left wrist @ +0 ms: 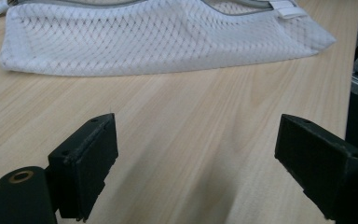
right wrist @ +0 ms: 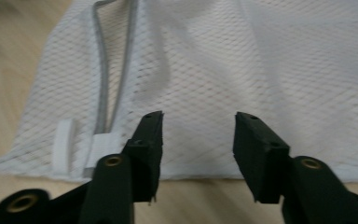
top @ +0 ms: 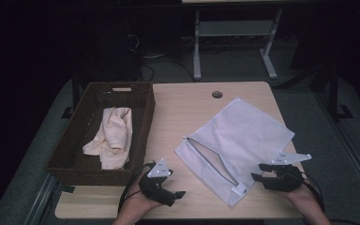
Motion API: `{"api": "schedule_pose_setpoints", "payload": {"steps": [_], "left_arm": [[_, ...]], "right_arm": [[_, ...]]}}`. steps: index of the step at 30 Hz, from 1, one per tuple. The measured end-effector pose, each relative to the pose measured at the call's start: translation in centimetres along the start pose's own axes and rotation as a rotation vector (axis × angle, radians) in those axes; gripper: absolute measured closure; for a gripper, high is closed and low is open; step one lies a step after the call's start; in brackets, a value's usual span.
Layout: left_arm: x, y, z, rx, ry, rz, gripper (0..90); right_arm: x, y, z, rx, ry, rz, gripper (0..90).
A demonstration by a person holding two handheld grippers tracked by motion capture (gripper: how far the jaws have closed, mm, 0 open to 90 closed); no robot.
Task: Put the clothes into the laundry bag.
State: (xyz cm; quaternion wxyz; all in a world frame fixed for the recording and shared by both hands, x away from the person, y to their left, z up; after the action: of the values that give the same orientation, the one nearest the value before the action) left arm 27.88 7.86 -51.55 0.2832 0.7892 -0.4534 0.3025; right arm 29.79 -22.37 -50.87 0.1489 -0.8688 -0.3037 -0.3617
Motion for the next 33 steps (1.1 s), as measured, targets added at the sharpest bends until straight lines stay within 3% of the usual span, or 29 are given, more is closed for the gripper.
{"api": "schedule_pose_setpoints", "payload": {"steps": [6,10,20,30,32,33], "left_arm": [[0.8,0.5,-0.6,-0.008,-0.006,-0.013,12.3],[2.2,1.0,-1.7,-0.013,-0.008,-0.019,12.3],[5.1,0.7,-4.1,0.006,-0.012,-0.014,13.0],[6.8,-1.4,-7.1,0.074,-0.028,-0.016,13.1],[7.0,-2.1,-7.7,0.093,-0.034,-0.015,13.1],[7.1,-3.1,-8.5,0.118,-0.034,-0.025,13.1]], "right_arm": [[-0.8,-1.5,0.5,0.043,-0.025,-0.035,32.9],[-0.7,-1.9,0.9,0.052,-0.029,-0.047,30.6],[-0.7,-1.7,0.8,0.041,-0.020,-0.049,28.3],[-0.5,-1.7,0.7,0.041,-0.012,-0.052,26.7],[-0.5,-1.8,0.7,0.042,-0.008,-0.054,26.2],[-0.4,-1.7,0.7,0.039,-0.007,-0.054,26.1]]}}
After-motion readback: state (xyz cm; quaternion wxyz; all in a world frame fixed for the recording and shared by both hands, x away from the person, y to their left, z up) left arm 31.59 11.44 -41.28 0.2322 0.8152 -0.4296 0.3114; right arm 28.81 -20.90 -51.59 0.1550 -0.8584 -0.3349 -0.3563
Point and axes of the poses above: each handheld gripper's, and its own axes: z roughly forward along the jaws, x roughly out of its top, y roughly to its right, the point moved 9 cm from there along z, roughly forward along the jaws, and after that the axes turned 4 degrees about -x, right-handed, at the moved point
